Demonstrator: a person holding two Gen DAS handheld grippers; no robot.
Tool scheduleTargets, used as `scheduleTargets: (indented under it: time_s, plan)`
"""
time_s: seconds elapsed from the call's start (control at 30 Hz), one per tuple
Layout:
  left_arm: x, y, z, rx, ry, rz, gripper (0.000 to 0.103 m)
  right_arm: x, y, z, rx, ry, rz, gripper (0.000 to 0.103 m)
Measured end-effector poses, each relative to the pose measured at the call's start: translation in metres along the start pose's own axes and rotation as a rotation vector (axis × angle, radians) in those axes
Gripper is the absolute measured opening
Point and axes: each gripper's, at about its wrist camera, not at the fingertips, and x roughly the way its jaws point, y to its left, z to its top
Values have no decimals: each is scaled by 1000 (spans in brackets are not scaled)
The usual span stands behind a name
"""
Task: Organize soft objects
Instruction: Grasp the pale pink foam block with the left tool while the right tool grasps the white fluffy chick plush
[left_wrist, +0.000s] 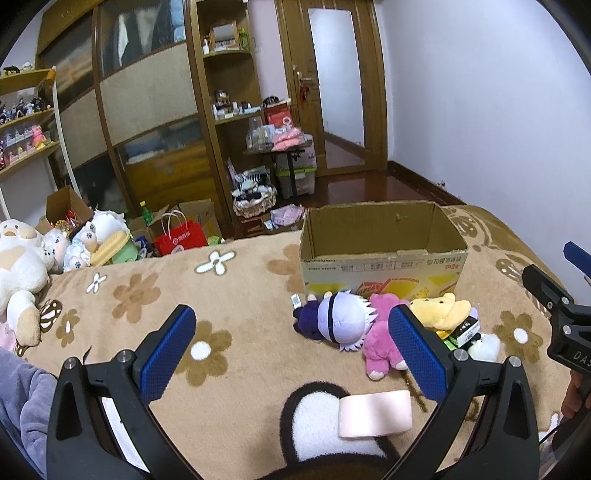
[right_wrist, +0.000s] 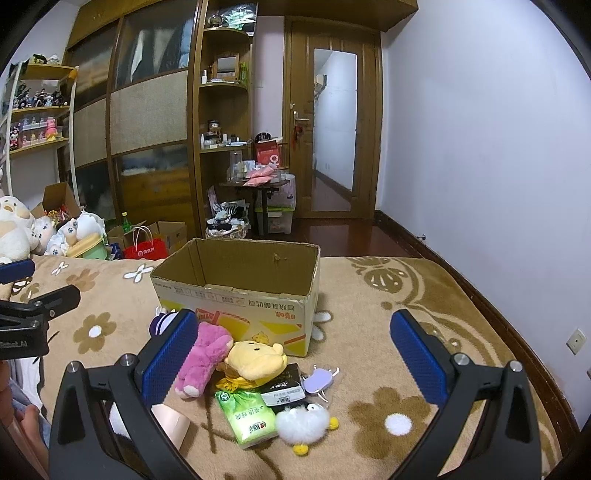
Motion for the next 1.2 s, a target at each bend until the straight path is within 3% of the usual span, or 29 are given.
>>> scheduleTargets:
  time_s: [0.33,0.87,1.2]
  plan:
    - [34,-13,-3,30,170,-50,103,18,-5,-1,26,83,31,103]
    - [94,-49,-35,56,505,-183,103,79,-20,-29,63,350,-37,103]
    - [111,-79,-59,148,626,-227,103,108,-27,-51,78,481,-40,103]
